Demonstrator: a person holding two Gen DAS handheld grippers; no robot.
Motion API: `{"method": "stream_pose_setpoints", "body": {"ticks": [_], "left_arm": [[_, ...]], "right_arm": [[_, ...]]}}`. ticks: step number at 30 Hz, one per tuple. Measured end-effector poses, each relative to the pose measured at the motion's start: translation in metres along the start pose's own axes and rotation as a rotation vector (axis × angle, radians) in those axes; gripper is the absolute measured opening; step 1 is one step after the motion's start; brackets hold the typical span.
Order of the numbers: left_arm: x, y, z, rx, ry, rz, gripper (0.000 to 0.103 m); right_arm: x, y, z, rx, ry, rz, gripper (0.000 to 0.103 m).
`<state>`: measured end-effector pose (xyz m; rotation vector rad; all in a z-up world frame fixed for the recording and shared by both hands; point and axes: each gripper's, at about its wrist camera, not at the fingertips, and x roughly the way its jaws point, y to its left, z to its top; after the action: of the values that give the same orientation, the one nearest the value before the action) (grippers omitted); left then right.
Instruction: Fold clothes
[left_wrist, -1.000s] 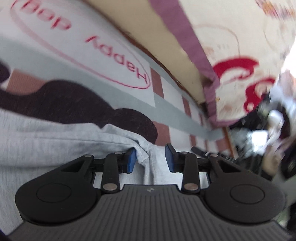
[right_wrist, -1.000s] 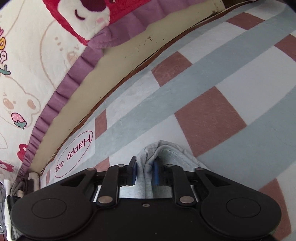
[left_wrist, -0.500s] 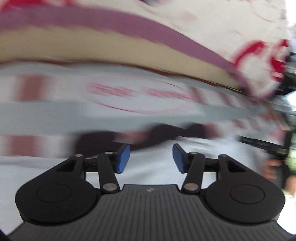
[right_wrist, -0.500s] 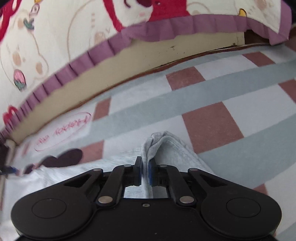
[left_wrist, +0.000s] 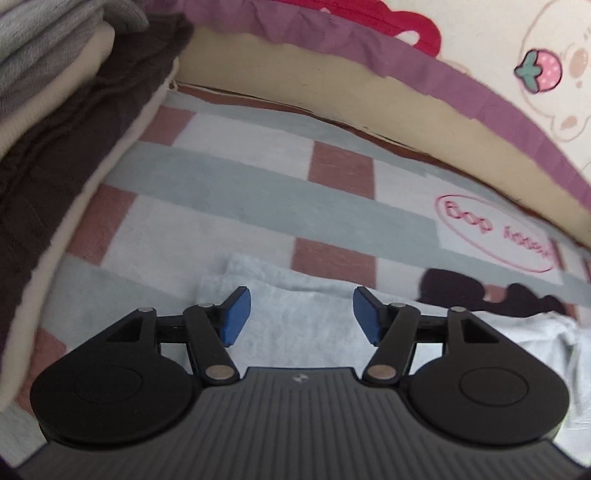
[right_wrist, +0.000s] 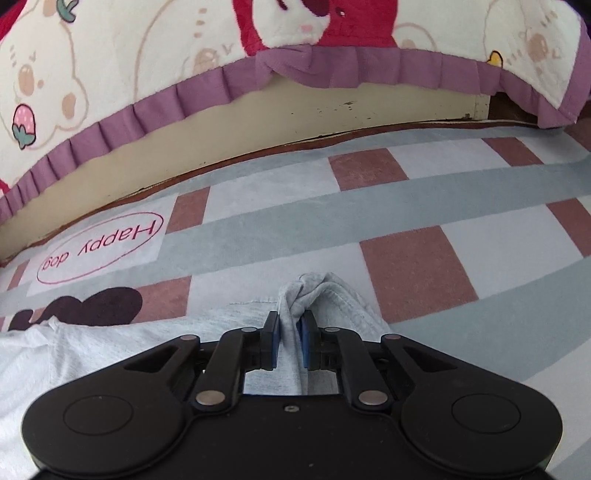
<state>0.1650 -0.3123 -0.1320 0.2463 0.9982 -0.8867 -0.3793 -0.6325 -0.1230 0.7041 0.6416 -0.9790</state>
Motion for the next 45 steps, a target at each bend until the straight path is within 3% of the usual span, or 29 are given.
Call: {"method": "stream_pose_setpoints", "body": {"ticks": [2,7,15,22,27,29,30,31,32,34,37,40,45], "left_arm": [[0.006,0.0,0.0,0.013,0.003,0.035,0.064],[0.0,0.009,0.0,-0.028,-0.016,0.027,0.064],[-0.033,0.013,-0.014,0.273,-0.066,0.054,0.064],[-0.012,0.021,-0.028,0.449,-0.077,-0.028,0.066],[0.003,0.03,-0.025,0.34,-0.092,-0.117,0.082],[0.005,0.031,-0.025,0.294,-0.11,-0.148,0.083],[0.005,0.027,-0.025,0.313,-0.122,-0.142,0.067],[0.003,0.02,-0.027,0.363,-0.138,-0.125,0.031],[0.001,0.014,-0.028,0.402,-0.152,-0.119,0.013],[-0.006,0.004,-0.029,0.424,-0.168,-0.155,0.01],[-0.02,-0.006,-0.026,0.498,-0.258,-0.088,0.011],[-0.028,0.001,-0.016,0.451,-0.306,-0.101,0.011],[-0.008,0.002,-0.022,0.467,-0.276,-0.05,0.012]], "right_arm": [[-0.001,-0.003,-0.002,0.014,-0.006,0.013,0.012],[-0.001,-0.005,-0.004,0.01,-0.011,0.022,0.012],[-0.001,-0.001,-0.004,-0.03,-0.017,0.014,0.015],[-0.002,-0.004,-0.006,-0.023,-0.032,0.029,0.016],[-0.001,0.002,-0.004,-0.074,-0.016,0.017,0.016],[-0.001,0.001,-0.005,-0.073,-0.017,0.018,0.016],[-0.002,0.001,-0.005,-0.072,-0.018,0.019,0.016],[-0.002,0.001,-0.005,-0.073,-0.02,0.02,0.016],[-0.002,0.001,-0.006,-0.076,-0.022,0.018,0.016],[-0.002,0.001,-0.006,-0.078,-0.027,0.016,0.016],[-0.002,0.003,-0.008,-0.09,-0.037,0.008,0.016],[-0.003,0.004,-0.009,-0.093,-0.041,0.003,0.016],[-0.002,0.005,-0.008,-0.106,-0.04,-0.006,0.015]]}}
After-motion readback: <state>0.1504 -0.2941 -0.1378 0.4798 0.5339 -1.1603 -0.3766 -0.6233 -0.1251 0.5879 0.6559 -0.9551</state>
